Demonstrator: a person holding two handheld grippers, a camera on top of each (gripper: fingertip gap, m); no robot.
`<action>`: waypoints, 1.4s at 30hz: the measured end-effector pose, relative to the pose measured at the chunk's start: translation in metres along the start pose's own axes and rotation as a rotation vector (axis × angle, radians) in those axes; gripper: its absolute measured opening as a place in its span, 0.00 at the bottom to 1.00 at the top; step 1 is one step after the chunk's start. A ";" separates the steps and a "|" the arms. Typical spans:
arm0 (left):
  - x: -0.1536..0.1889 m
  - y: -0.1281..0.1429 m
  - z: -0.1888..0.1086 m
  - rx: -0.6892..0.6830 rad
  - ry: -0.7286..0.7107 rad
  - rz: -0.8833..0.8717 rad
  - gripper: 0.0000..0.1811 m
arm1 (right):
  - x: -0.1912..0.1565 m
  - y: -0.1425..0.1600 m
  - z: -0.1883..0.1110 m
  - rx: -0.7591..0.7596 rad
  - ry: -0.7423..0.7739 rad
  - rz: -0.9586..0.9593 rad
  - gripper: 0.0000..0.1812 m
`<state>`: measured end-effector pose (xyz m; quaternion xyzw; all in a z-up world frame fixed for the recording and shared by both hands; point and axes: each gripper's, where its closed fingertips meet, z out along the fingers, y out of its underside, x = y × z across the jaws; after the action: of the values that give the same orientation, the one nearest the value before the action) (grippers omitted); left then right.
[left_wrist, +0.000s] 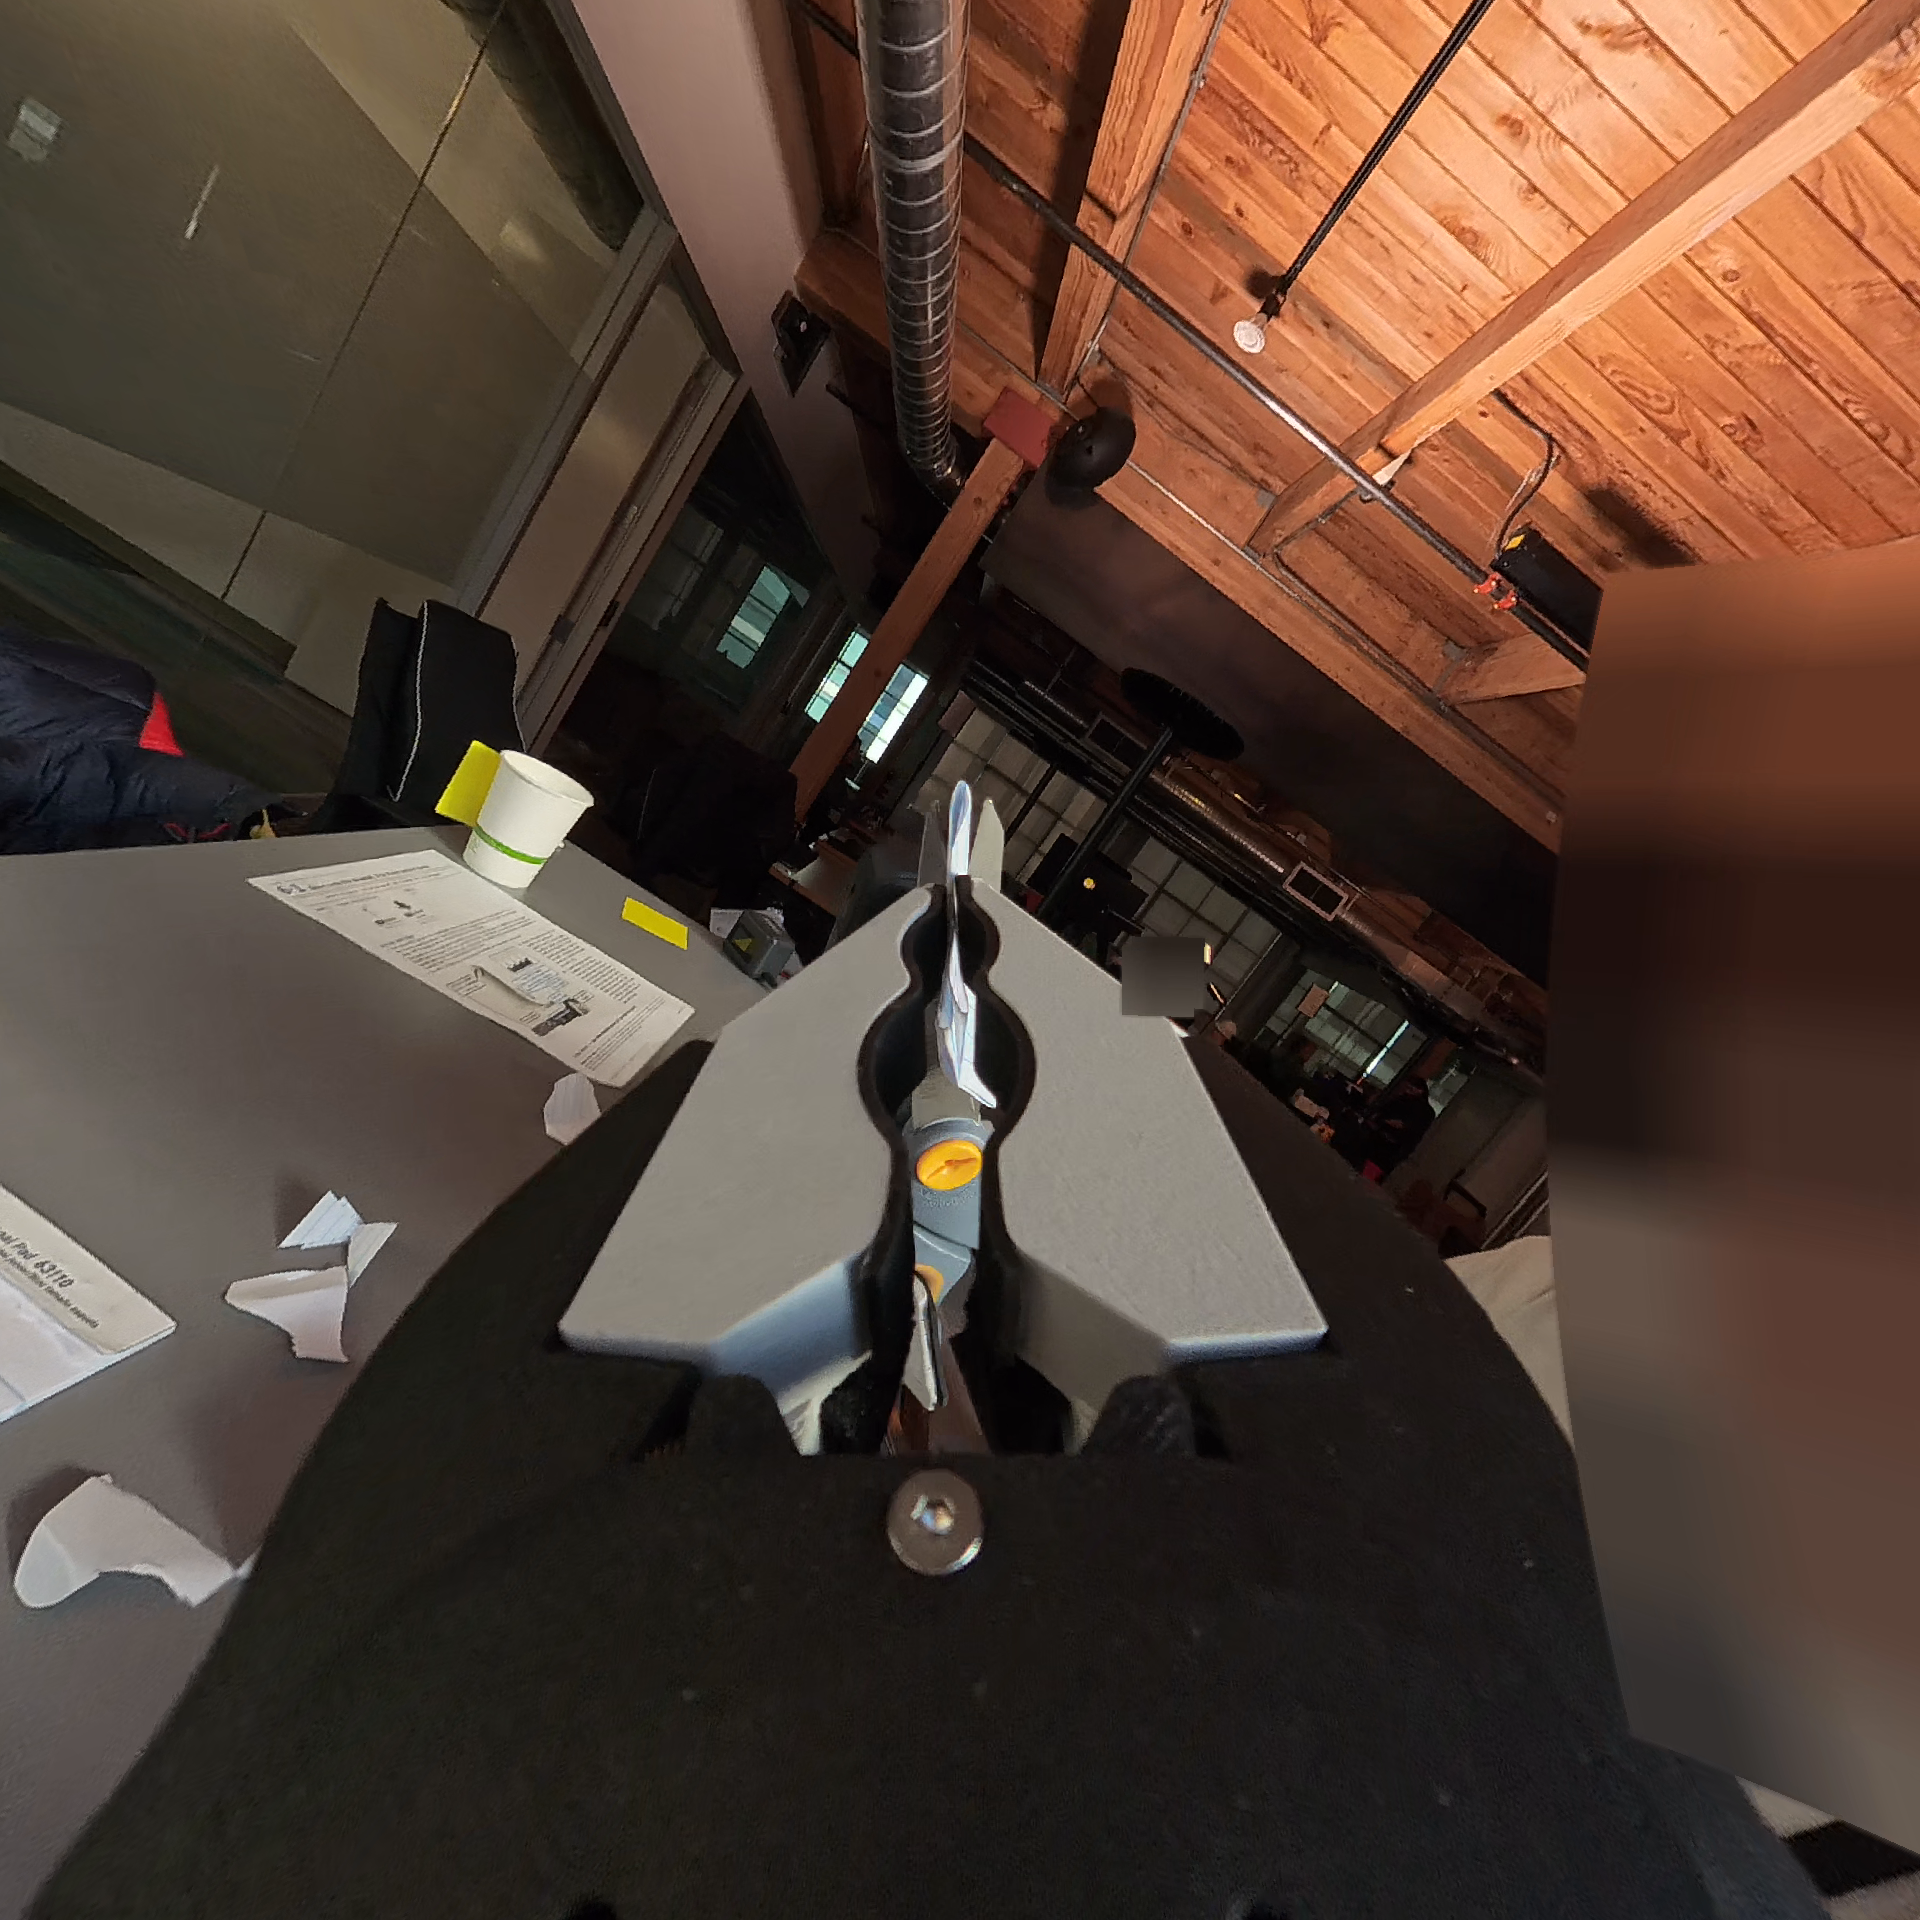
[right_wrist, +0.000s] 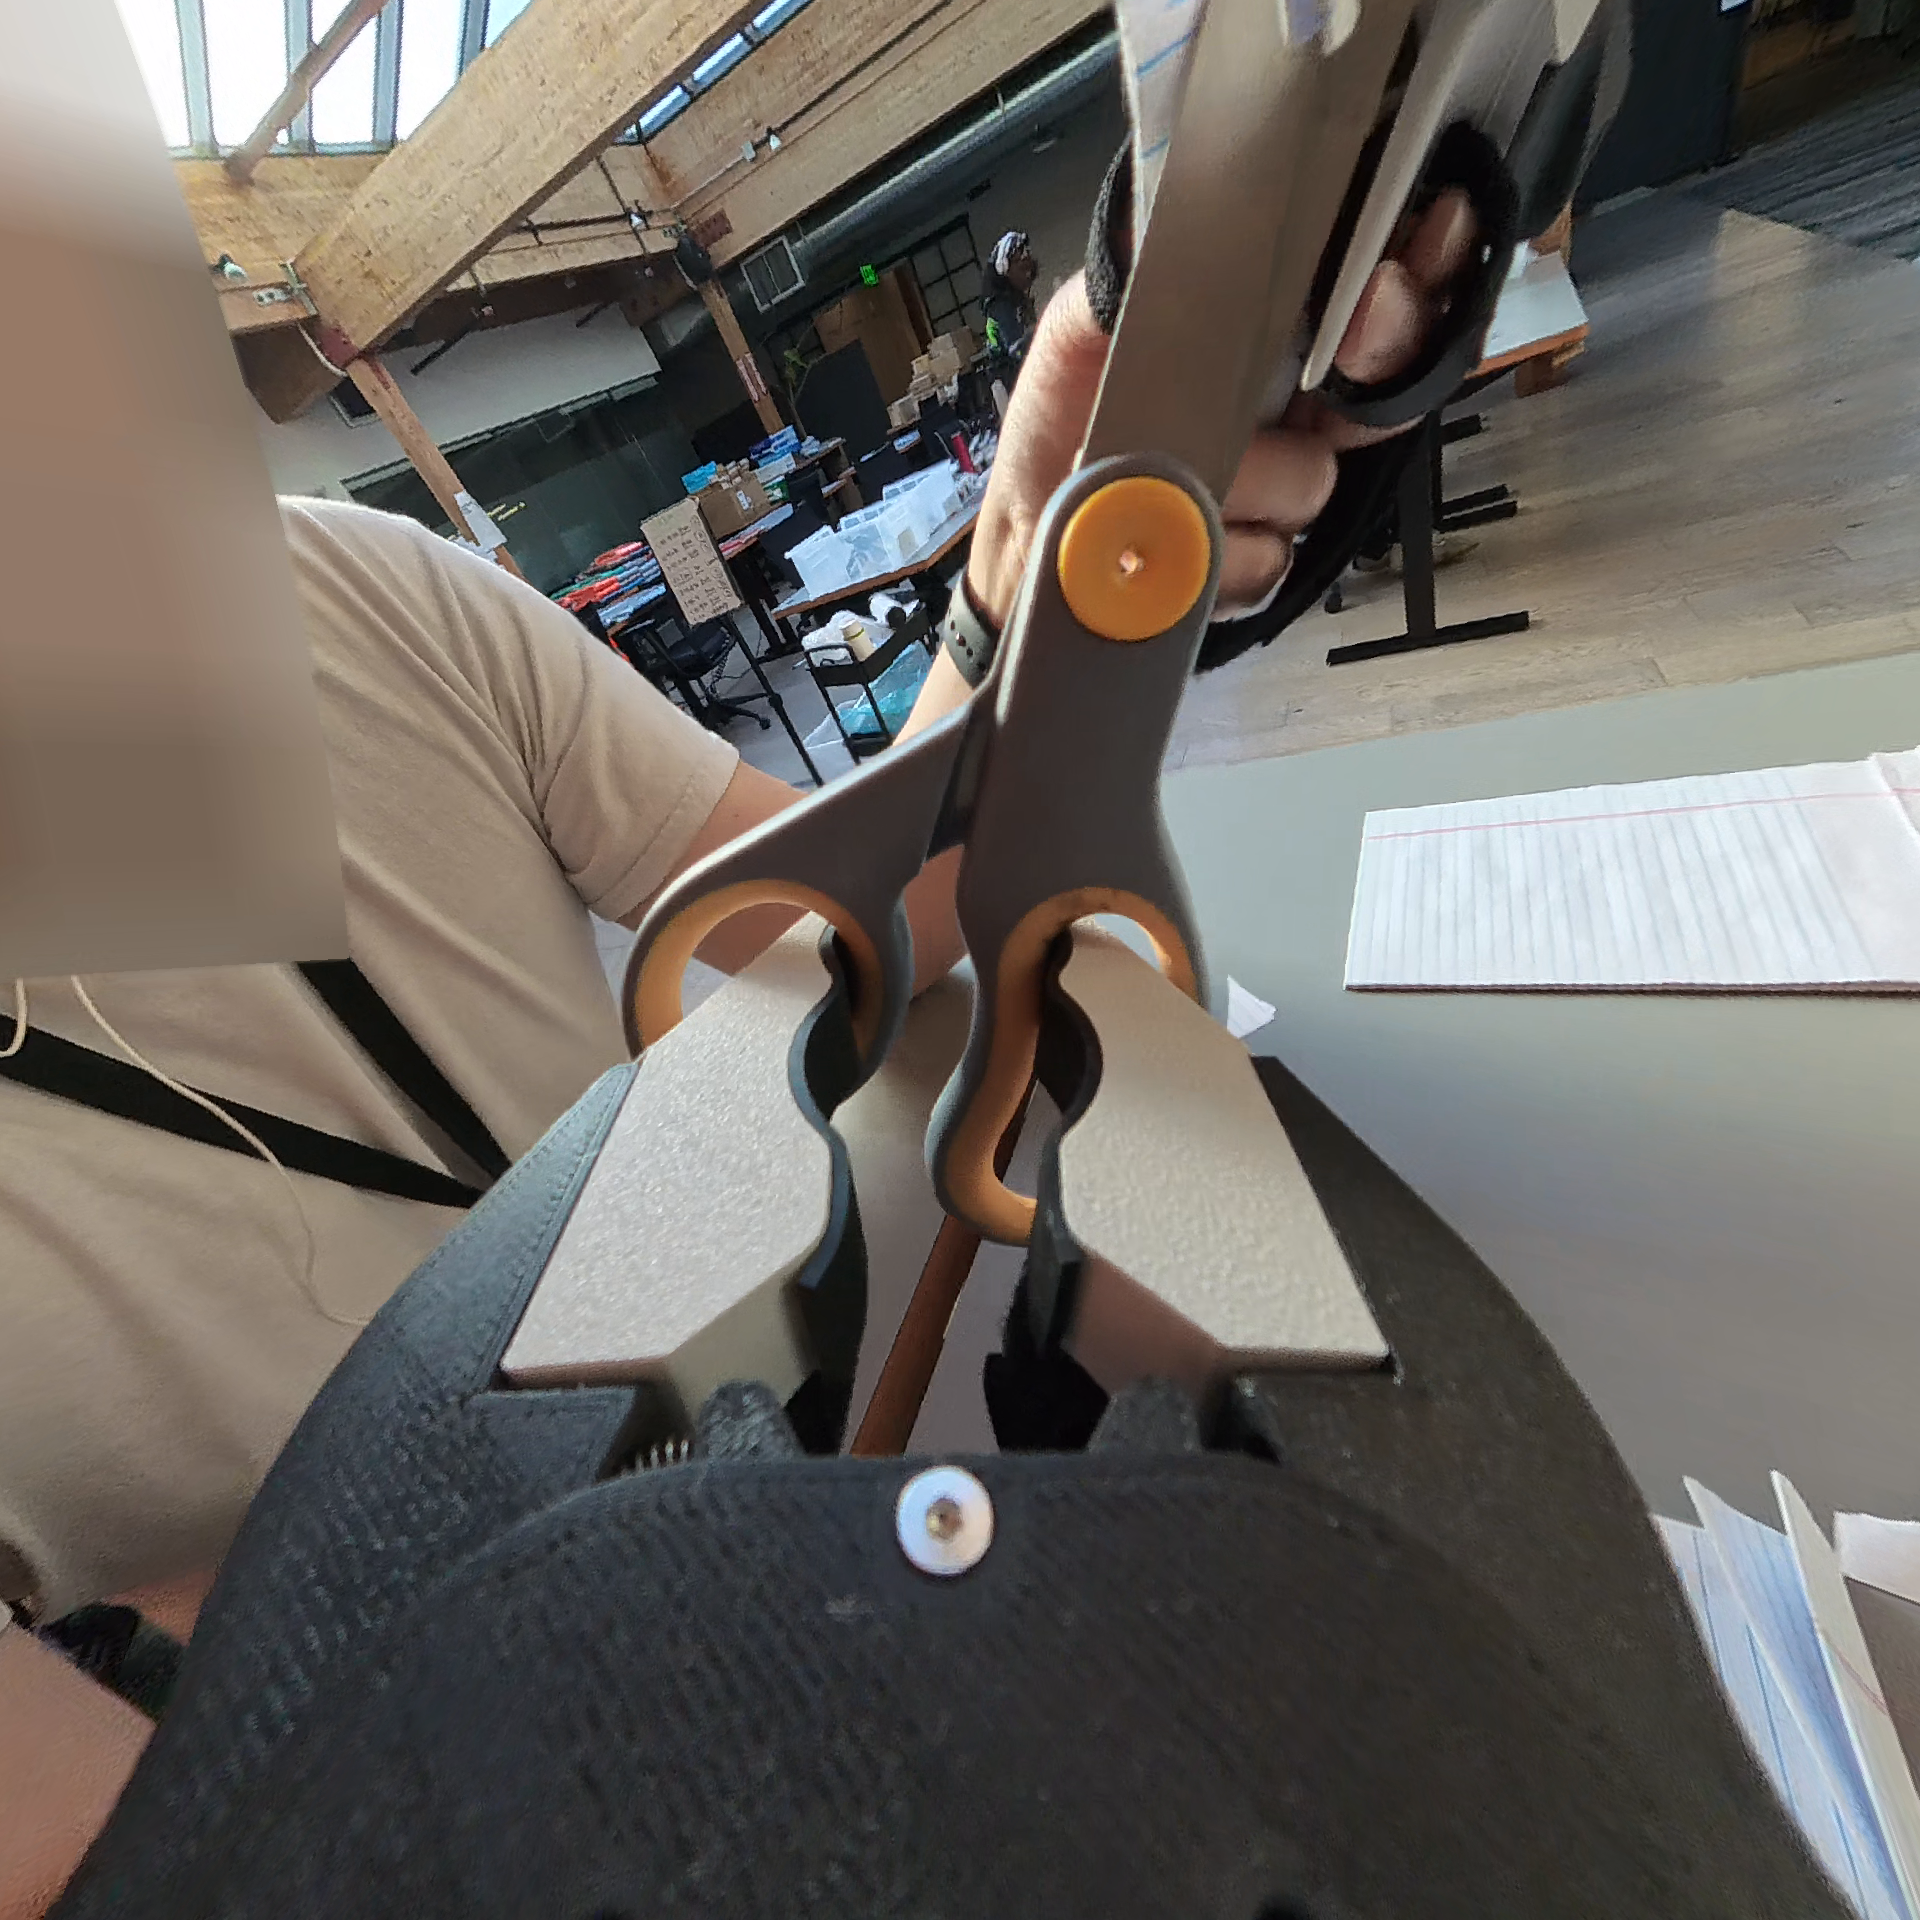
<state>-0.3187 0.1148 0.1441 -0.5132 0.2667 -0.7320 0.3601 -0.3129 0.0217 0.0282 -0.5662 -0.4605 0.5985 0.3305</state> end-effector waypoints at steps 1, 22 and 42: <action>-0.001 -0.006 0.000 0.042 -0.010 0.009 0.03 | -0.001 -0.006 0.001 0.028 -0.003 -0.009 0.15; -0.007 0.020 0.007 -0.104 -0.031 -0.023 0.00 | 0.008 -0.013 -0.006 0.119 -0.015 0.045 0.16; -0.006 0.011 -0.005 -0.092 -0.033 0.058 0.00 | 0.001 -0.012 -0.003 0.145 -0.097 0.055 0.17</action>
<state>-0.3191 0.1135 0.1312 -0.5334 0.3086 -0.6997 0.3616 -0.3121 0.0273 0.0397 -0.5236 -0.4157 0.6659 0.3312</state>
